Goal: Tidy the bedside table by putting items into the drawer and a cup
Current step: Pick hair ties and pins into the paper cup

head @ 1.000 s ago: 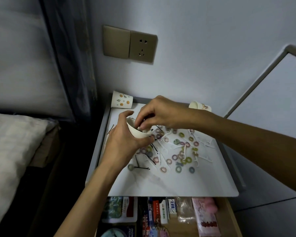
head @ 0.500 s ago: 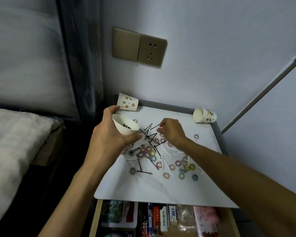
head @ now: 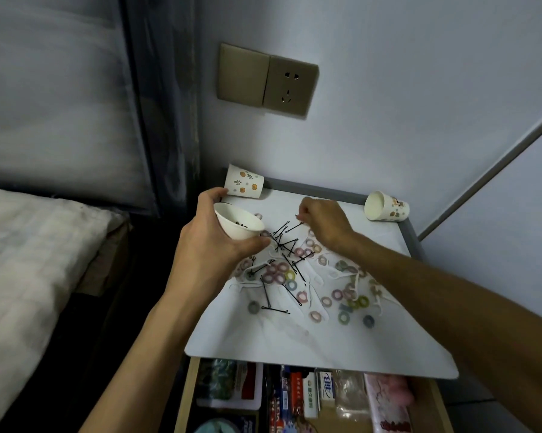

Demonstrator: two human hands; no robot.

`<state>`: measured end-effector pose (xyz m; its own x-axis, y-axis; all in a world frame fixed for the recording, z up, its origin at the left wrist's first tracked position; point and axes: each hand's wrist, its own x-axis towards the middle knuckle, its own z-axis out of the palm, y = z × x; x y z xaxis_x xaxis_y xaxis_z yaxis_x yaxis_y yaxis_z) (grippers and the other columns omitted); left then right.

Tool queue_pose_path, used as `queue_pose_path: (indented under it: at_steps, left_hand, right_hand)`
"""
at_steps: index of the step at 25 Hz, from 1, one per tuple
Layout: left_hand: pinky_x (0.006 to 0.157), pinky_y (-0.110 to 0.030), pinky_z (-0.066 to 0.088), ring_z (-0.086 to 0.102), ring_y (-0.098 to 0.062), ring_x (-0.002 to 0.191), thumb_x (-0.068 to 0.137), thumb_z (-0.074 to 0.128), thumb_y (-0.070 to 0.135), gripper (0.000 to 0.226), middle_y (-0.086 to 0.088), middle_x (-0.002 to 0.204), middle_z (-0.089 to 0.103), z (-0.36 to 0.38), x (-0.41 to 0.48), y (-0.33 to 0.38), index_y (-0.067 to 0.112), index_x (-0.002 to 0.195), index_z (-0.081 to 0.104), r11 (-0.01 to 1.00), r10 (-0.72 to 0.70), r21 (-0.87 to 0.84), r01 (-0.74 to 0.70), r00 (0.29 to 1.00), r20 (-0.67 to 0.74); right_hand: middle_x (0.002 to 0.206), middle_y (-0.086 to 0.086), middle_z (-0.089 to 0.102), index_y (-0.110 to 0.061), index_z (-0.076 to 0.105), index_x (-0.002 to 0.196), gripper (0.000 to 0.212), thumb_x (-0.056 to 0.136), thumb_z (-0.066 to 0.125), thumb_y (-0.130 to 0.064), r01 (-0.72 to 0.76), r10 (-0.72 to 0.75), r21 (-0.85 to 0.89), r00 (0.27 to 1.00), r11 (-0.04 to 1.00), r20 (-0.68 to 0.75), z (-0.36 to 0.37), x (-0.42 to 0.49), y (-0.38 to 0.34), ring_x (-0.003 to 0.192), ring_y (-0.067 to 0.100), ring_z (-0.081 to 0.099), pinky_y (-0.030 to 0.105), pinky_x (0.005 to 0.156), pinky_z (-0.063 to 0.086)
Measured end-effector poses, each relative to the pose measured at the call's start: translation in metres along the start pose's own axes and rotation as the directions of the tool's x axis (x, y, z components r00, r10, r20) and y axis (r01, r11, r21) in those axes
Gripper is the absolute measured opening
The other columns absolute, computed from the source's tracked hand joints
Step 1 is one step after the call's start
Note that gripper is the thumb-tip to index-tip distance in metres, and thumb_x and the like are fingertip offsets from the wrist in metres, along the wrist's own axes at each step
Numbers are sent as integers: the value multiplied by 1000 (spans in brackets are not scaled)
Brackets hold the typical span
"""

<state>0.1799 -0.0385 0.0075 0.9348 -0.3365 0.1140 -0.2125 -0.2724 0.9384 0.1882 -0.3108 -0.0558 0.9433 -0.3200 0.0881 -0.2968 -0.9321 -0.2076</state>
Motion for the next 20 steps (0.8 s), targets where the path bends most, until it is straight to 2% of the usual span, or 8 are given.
queue_pose_path:
  at_steps: [4, 7, 11, 15, 18, 20]
  left_hand:
    - [75, -24, 49, 57, -6, 86, 63, 89, 32, 86, 18, 94, 53, -1, -1, 2, 30, 135, 42, 1000, 14, 23, -13, 1000, -17]
    - [76, -25, 49, 58, -10, 89, 64, 89, 32, 86, 11, 101, 55, -1, 0, 1, 30, 136, 41, 1000, 12, 29, -11, 1000, -13]
    - [80, -29, 50, 59, -14, 95, 64, 89, 32, 87, 10, 104, 56, -3, 0, 1, 28, 136, 40, 998, 18, 58, -17, 1000, -14]
    - [80, -29, 50, 59, -16, 97, 62, 89, 34, 88, 7, 107, 58, -5, -1, 0, 29, 136, 40, 998, 14, 57, -13, 1000, -16]
    - [77, -25, 48, 59, -15, 96, 62, 89, 34, 90, 7, 108, 57, -4, -2, 0, 29, 137, 40, 998, 12, 59, -12, 1000, -4]
    - [78, -27, 49, 59, -15, 96, 62, 89, 34, 89, 8, 107, 57, -4, -2, 0, 29, 137, 40, 999, 13, 52, -12, 1000, -4]
  right_hand:
    - [80, -2, 70, -17, 69, 84, 10, 86, 69, -27, 242, -226, -103, 963, 965, 145, -5, 20, 2, 82, 18, 62, 30, 72, 42]
    - [81, -5, 71, -20, 72, 83, 11, 80, 76, -30, 324, -309, -110, 942, 940, 128, 7, 21, 7, 80, 13, 61, 31, 76, 44]
    - [91, -6, 67, -19, 70, 89, 17, 77, 80, -26, 214, -223, 91, 969, 973, 106, 11, 16, 22, 87, 9, 59, 28, 80, 43]
    - [87, -4, 65, -21, 70, 80, 11, 76, 80, -16, 124, -158, 250, 980, 960, 120, 16, 14, 25, 83, 11, 60, 28, 78, 47]
    - [83, -5, 64, -18, 71, 75, 10, 78, 78, -13, 164, -186, 205, 978, 965, 91, 19, 12, 21, 82, 12, 57, 29, 75, 43]
    - [84, -7, 61, -15, 70, 77, 7, 81, 75, -14, 188, -204, 139, 973, 972, 109, 20, 12, 19, 83, 12, 56, 26, 75, 40]
